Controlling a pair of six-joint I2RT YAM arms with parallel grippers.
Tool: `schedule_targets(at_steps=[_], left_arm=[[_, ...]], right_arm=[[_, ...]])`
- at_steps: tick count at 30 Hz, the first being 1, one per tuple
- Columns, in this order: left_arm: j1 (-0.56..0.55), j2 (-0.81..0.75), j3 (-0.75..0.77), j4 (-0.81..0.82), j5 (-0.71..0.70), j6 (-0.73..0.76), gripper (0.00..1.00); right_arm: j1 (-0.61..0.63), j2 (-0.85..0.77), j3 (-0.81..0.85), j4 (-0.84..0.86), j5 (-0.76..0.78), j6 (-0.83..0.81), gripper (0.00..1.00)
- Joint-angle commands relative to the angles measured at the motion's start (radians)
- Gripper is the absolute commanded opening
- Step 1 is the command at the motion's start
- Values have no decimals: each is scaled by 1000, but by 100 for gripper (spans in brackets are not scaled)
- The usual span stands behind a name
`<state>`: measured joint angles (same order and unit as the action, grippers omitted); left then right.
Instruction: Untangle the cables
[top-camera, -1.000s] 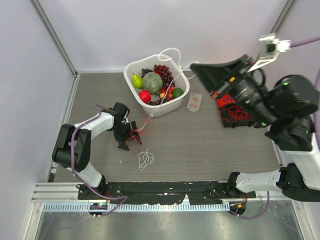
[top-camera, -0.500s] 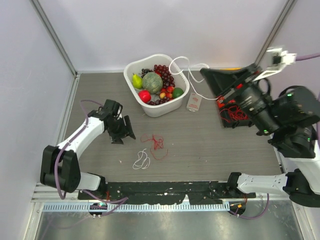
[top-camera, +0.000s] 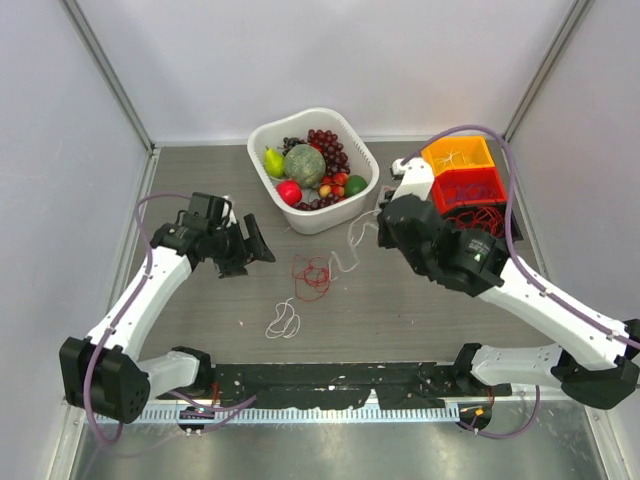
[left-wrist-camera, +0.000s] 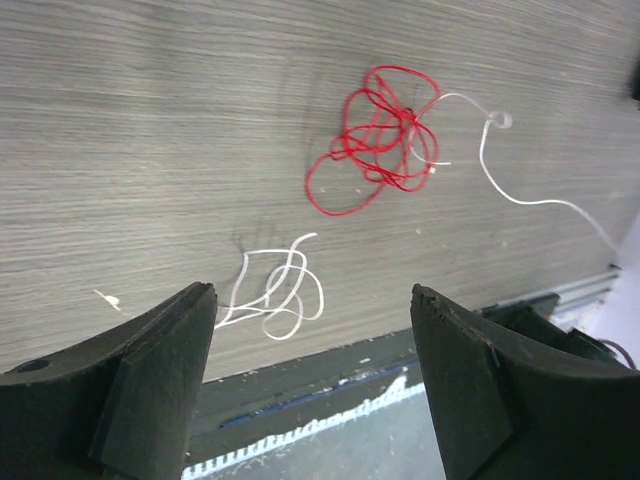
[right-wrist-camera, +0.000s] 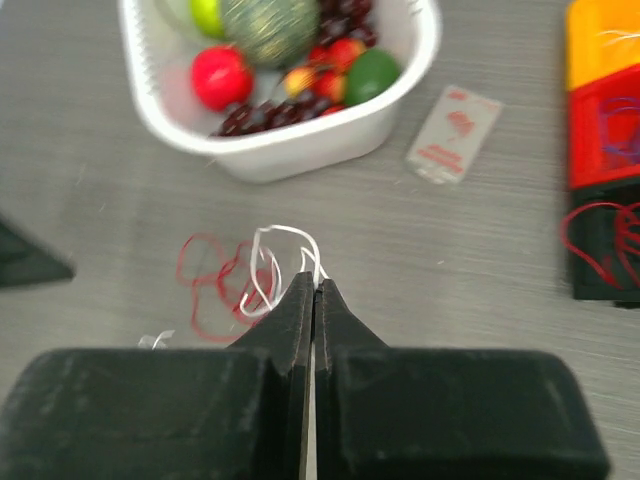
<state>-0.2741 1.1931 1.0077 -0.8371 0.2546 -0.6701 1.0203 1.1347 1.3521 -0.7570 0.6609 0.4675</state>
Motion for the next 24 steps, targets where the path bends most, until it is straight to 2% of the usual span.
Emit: schedule_targets(at_steps=[1, 6, 9, 17, 24], left_arm=[[4, -58, -6, 41, 113, -49, 84], [4, -96, 0, 33, 166, -59, 88], [4, -127, -18, 46, 199, -62, 90], [4, -213, -81, 30, 224, -60, 92], [4, -228, -46, -75, 198, 32, 93]], right_arm=[[-183, 11, 114, 36, 25, -32, 1], [-429, 101, 238, 107, -157, -113, 1], [-560, 180, 335, 108, -178, -153, 1], [-807, 427, 605, 142, -193, -247, 1], [-986, 652, 801, 165, -308, -170, 1]])
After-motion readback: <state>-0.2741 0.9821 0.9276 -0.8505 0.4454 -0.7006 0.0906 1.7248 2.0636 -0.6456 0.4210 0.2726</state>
